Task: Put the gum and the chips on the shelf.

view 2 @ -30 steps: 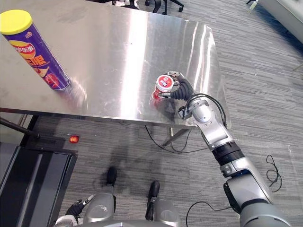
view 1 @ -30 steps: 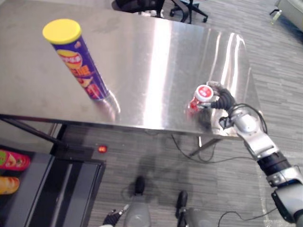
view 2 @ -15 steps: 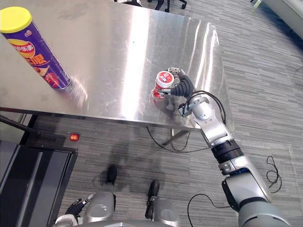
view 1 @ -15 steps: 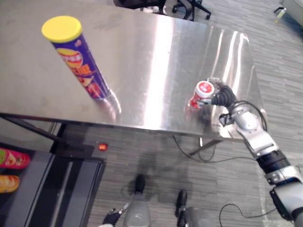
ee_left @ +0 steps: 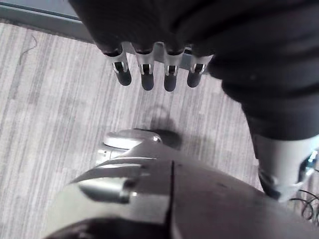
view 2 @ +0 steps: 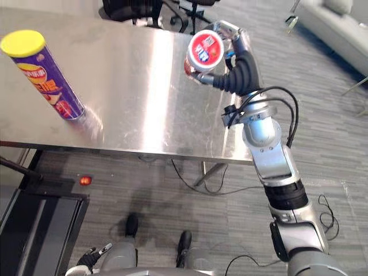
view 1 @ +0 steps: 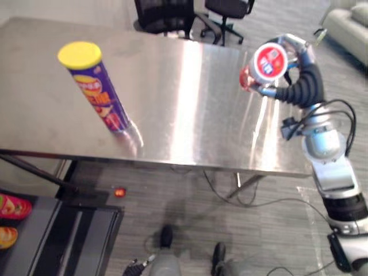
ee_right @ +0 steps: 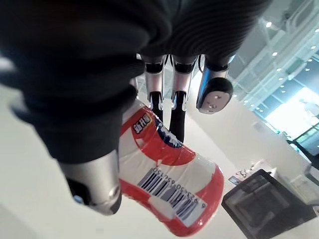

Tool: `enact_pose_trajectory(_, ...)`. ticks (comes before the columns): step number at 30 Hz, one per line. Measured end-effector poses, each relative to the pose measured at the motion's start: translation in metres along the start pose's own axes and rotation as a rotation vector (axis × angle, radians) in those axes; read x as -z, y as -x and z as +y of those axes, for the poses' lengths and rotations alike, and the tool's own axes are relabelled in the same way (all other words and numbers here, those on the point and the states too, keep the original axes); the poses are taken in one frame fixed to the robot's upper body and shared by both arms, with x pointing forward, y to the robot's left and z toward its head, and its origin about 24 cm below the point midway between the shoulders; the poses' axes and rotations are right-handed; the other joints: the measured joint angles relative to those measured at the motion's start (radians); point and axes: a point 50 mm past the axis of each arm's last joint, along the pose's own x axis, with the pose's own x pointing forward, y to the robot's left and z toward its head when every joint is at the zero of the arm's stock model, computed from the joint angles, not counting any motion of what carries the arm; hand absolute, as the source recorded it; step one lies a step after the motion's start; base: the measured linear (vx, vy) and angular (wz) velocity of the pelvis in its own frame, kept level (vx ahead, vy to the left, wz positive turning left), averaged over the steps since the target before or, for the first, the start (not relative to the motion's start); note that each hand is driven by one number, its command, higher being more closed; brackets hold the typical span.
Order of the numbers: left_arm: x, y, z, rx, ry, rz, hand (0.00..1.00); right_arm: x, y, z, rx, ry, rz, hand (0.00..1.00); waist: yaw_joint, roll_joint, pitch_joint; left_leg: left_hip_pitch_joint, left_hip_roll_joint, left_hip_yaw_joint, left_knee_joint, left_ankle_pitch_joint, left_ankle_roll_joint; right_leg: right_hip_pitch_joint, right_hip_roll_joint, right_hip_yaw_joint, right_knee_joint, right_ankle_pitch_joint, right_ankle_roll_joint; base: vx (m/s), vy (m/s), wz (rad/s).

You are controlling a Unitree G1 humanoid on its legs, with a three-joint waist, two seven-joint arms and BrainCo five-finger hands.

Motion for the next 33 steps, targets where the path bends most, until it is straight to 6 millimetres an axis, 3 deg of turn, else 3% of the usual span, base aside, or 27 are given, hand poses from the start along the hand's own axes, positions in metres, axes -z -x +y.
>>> enact_pose_trajectory(7, 0.015, 0.004, 0.001, -0.01, 0.018, 0.044, 0.0, -0.015, 0.024, 0.039, -0.192, -0.096, -0.036, 1.0, 0.0, 0.008, -0.073, 0.01, 0.017, -0.002, 0.0, -0.001, -0.006, 0.004, 0.016, -0.015, 0.019, -0.043, -0.051, -0.07, -0.034, 0.03)
enact_pose_trajectory(11, 0.031, 0.006, 0.004, -0.024, 0.04, 0.099, 0.0, -0.019, 0.063, 0.089, -0.369, -0.341, 0.069, 1.0, 0.002, 0.009, -0.114, 0.011, 0.03, -0.002, 0.0, 0.011, -0.015, 0.004, 0.025, -0.018, 0.022, -0.045, -0.054, -0.02, -0.031, 0.03)
enact_pose_trajectory(16, 0.04, 0.008, 0.007, -0.045, 0.082, 0.138, 0.0, -0.036, 0.11, 0.154, -0.59, -0.682, 0.222, 1.0, 0.001, 0.006, -0.119, 0.014, 0.031, -0.002, 0.0, 0.017, -0.013, 0.006, 0.025, -0.014, 0.024, -0.041, -0.048, 0.0, 0.0, 0.0)
enact_pose_trajectory(19, 0.049, 0.01, 0.01, -0.068, 0.114, 0.167, 0.0, -0.046, 0.129, 0.174, -0.712, -0.766, 0.254, 1.0, 0.002, 0.009, -0.135, 0.013, 0.031, -0.002, 0.0, 0.017, -0.013, 0.005, 0.025, -0.014, 0.024, -0.041, -0.049, 0.0, 0.0, 0.0)
enact_pose_trajectory(24, 0.053, 0.012, 0.011, -0.072, 0.114, 0.185, 0.0, -0.049, 0.137, 0.177, -0.769, -0.783, 0.254, 1.0, 0.002, 0.007, -0.144, 0.014, 0.031, -0.001, 0.0, 0.018, -0.014, 0.006, 0.026, -0.011, 0.024, -0.041, -0.049, 0.0, 0.0, 0.0)
enact_pose_trajectory(29, 0.057, 0.012, 0.011, -0.071, 0.113, 0.202, 0.0, -0.041, 0.158, 0.175, -0.922, -0.584, 0.234, 1.0, 0.002, 0.012, -0.161, 0.011, 0.031, -0.001, 0.0, 0.022, -0.011, 0.004, 0.024, -0.004, 0.023, -0.041, -0.049, 0.0, 0.0, 0.0)
enact_pose_trajectory(33, 0.058, 0.012, 0.01, -0.069, 0.109, 0.209, 0.0, -0.036, 0.161, 0.169, -0.932, -0.537, 0.238, 1.0, 0.001, 0.016, -0.162, 0.01, 0.031, 0.0, 0.0, 0.022, -0.011, 0.002, 0.025, 0.001, 0.023, -0.041, -0.049, 0.0, 0.0, 0.0)
